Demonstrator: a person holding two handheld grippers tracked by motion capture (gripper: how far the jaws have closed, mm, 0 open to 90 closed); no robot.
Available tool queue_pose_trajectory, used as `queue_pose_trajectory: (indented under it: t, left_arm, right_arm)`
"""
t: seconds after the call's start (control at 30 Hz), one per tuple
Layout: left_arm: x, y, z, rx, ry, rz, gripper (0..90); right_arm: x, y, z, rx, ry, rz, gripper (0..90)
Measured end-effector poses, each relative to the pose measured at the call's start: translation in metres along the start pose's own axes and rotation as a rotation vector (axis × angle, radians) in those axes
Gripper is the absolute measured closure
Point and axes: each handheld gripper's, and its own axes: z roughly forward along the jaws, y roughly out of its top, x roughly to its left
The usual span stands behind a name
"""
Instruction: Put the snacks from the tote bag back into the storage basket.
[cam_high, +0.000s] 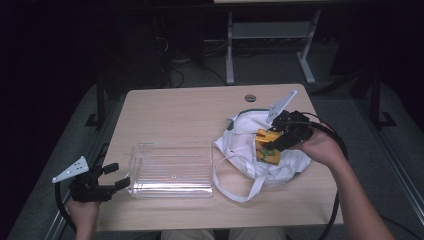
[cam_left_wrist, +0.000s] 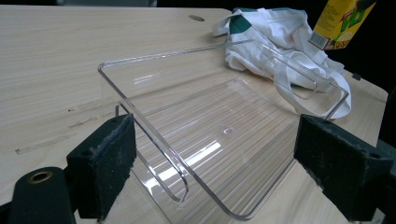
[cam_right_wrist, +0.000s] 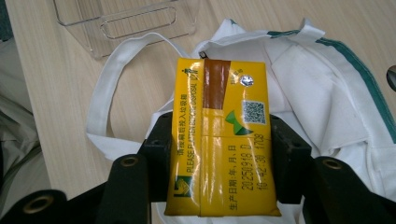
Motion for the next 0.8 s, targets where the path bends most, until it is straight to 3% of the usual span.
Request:
queue_pose_trajectory:
  t: [0.6,0.8]
  left_arm:
    - [0.000,0.000,0.000,-0.006,0.000,0.000,12.7]
    - [0.001,0.000,0.000,-0.004,0.000,0.004,12.8]
  right_arm:
    - [0.016,0.014,-0.004,-0.028,0.013,-0.012,50.8]
    - [0.028,0.024,-0.003,-0.047,0.025,-0.021,50.8]
